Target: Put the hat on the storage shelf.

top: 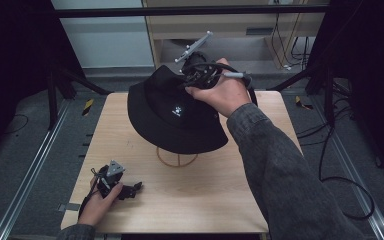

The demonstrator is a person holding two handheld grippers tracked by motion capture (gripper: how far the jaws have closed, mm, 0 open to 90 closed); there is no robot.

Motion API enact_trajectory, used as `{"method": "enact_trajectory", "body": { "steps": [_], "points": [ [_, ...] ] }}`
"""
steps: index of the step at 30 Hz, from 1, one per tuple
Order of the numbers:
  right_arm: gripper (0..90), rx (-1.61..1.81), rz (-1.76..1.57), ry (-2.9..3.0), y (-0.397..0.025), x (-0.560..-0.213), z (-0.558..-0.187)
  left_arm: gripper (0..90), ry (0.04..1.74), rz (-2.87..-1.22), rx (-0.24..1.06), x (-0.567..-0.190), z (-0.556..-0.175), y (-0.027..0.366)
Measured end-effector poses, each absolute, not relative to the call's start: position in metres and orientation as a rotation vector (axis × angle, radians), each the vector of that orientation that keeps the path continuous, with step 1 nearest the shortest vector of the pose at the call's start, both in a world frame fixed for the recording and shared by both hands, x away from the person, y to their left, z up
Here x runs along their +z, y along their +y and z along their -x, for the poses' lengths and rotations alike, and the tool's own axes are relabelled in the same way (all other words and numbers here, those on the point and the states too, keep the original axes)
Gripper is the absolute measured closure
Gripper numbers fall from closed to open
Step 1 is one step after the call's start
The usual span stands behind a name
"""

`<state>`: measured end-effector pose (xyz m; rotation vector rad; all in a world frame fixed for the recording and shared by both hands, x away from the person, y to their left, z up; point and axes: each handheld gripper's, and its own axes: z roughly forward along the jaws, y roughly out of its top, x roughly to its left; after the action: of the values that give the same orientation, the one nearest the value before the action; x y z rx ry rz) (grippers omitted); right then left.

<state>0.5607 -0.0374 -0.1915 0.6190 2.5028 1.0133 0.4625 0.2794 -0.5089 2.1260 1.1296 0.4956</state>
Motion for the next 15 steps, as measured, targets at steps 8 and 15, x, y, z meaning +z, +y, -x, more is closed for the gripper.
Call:
{"method": "enact_trajectory", "body": {
  "steps": [8, 15],
  "points": [
    [88.0, 0.999, -0.630, 2.513, -0.0353, -0.1937, -0.5666, 0.0, 1.130, -2.126, 0.495, -0.5089, -0.4625, 0.2794],
    [87.7, 0.997, -0.622, 2.524, -0.0306, -0.1970, -0.5682, 0.0, 1.130, -2.126, 0.495, -0.5089, -0.4624, 0.2794]
  ]
}}
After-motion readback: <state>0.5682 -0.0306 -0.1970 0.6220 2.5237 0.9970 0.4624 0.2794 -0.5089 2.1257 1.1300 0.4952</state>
